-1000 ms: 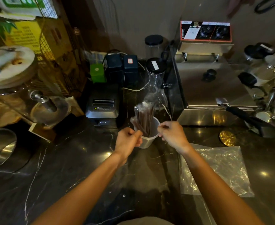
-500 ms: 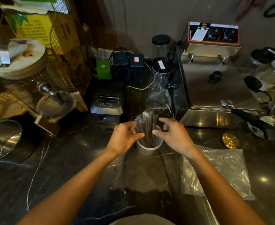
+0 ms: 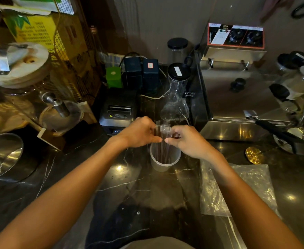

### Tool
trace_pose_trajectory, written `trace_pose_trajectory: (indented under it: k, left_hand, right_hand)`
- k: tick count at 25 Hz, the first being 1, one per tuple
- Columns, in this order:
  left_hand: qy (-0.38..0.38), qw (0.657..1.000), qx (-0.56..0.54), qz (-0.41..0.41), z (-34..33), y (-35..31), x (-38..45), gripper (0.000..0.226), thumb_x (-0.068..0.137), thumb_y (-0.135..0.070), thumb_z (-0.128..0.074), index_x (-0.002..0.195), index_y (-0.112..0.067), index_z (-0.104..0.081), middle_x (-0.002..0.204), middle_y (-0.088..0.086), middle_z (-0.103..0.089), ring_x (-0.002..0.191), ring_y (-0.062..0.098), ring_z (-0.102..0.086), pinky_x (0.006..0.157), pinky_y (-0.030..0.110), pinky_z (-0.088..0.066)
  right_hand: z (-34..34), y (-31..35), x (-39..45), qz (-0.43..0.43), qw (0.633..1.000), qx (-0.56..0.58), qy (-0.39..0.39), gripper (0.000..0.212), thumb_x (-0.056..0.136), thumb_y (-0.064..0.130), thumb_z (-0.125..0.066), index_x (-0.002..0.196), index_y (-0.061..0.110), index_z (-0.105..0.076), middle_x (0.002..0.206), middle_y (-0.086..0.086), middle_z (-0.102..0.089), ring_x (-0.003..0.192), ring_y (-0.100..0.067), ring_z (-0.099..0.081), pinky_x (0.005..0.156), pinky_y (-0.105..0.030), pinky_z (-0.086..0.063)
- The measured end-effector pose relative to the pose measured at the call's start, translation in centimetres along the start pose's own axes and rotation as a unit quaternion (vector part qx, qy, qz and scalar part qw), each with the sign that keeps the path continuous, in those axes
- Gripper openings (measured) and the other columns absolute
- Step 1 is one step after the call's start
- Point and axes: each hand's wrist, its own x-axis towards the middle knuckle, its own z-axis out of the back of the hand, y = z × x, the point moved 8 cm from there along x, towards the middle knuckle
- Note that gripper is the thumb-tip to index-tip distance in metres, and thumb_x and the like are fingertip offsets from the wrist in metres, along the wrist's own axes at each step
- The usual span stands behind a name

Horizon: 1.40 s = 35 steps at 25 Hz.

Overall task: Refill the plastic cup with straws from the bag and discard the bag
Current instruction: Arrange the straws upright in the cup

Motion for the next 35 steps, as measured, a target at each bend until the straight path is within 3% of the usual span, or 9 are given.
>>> trace_pose_trajectory:
  k: [6,8,10,18,21,24,27,31,35]
  left_hand:
    - [-0.020,0.992,-0.086,0.087,-2.0,2.4,0.1,0.052,0.081,-0.015,-0.085,0.126,-0.013,-0.060,0.089,0.000,-0.072,0.082,0.011,-0.070,0.078,0.027,-0.056]
    - [-0.060,0.982,-0.134,0.117,-2.6,3.9,-0.8,0.038,0.080,-0.021,-0.086,0.112,-0.017,-0.066,0.070,-0.008,-0.066,0.064,-0.002,-0.063,0.066,0.013,-0.049]
    - [-0.078,0.981,-0.137,0.111,-3.2,4.1,-1.4,0.011,0.086,-0.023,-0.081,0.083,-0.024,-0.070,0.053,-0.016,-0.059,0.050,-0.008,-0.056,0.056,0.006,-0.043]
    - [-0.086,0.992,-0.086,0.010,-1.1,0.7,-0.9,0.018,0.100,-0.027,-0.063,0.086,-0.016,-0.069,0.067,0.001,-0.063,0.056,0.003,-0.055,0.058,0.025,-0.049]
    - [-0.054,0.997,-0.044,-0.031,-0.5,-0.5,-0.5,0.010,0.100,-0.018,-0.061,0.098,-0.017,-0.071,0.070,-0.008,-0.063,0.060,-0.005,-0.061,0.059,0.014,-0.048]
    - [0.007,0.998,-0.055,-0.023,-2.6,0.5,-0.2,0.013,0.093,-0.012,-0.068,0.105,-0.017,-0.071,0.077,-0.003,-0.071,0.068,-0.002,-0.069,0.069,0.023,-0.058]
    - [-0.030,0.995,-0.087,0.024,-3.7,2.2,-0.6,0.038,0.080,-0.029,-0.084,0.113,-0.018,-0.070,0.092,-0.002,-0.077,0.081,0.008,-0.074,0.079,0.038,-0.063]
    - [-0.110,0.986,-0.117,0.054,-3.8,3.1,-1.0,0.042,0.080,-0.038,-0.084,0.114,-0.017,-0.070,0.091,-0.001,-0.079,0.081,0.005,-0.076,0.073,0.030,-0.064]
    - [-0.089,0.986,-0.135,0.045,-3.0,1.4,-1.2,0.009,0.096,-0.015,-0.070,0.087,-0.016,-0.071,0.071,-0.013,-0.065,0.063,-0.015,-0.063,0.059,0.005,-0.047]
  right_hand:
    - [-0.4,-1.5,0.1,-0.037,0.999,0.018,0.007,0.026,0.092,0.027,-0.078,0.107,0.026,-0.056,0.080,0.011,-0.061,0.071,0.002,-0.060,0.057,-0.013,-0.043]
    - [-0.5,-1.9,-0.1,-0.049,0.997,0.061,0.012,0.040,0.090,0.026,-0.080,0.121,0.021,-0.057,0.089,0.011,-0.066,0.077,0.003,-0.065,0.066,-0.012,-0.053]
    - [-1.1,-1.7,0.1,-0.027,0.995,0.094,0.031,0.044,0.090,0.024,-0.080,0.131,0.020,-0.064,0.105,0.010,-0.074,0.094,0.000,-0.071,0.091,-0.032,-0.060]
    - [1.1,0.0,0.3,0.026,0.992,0.123,0.027,0.022,0.097,0.022,-0.071,0.118,0.026,-0.076,0.108,0.007,-0.079,0.103,-0.006,-0.074,0.096,-0.036,-0.058]
    - [1.6,0.2,0.6,0.031,0.995,0.097,0.017,0.018,0.094,0.025,-0.074,0.112,0.026,-0.075,0.107,0.004,-0.079,0.101,-0.009,-0.074,0.094,-0.040,-0.059]
    - [-0.1,-1.0,0.9,-0.021,0.999,0.014,0.030,0.029,0.086,0.031,-0.083,0.107,0.022,-0.066,0.101,0.001,-0.076,0.091,-0.013,-0.074,0.085,-0.045,-0.061]
    - [-1.3,-2.1,0.7,-0.050,0.994,0.076,0.067,0.043,0.087,0.020,-0.082,0.120,0.015,-0.055,0.103,-0.005,-0.073,0.067,-0.004,-0.069,0.059,-0.024,-0.057]
    - [-0.8,-2.4,0.4,-0.030,0.993,0.108,0.030,0.010,0.097,0.011,-0.070,0.102,0.007,-0.063,0.078,-0.006,-0.062,0.044,-0.006,-0.056,0.051,-0.032,-0.050]
    - [0.1,-1.6,0.1,-0.008,0.998,0.055,-0.008,0.034,0.099,0.023,-0.069,0.068,0.014,-0.058,0.047,0.007,-0.055,0.044,-0.004,-0.054,0.065,-0.043,-0.055]
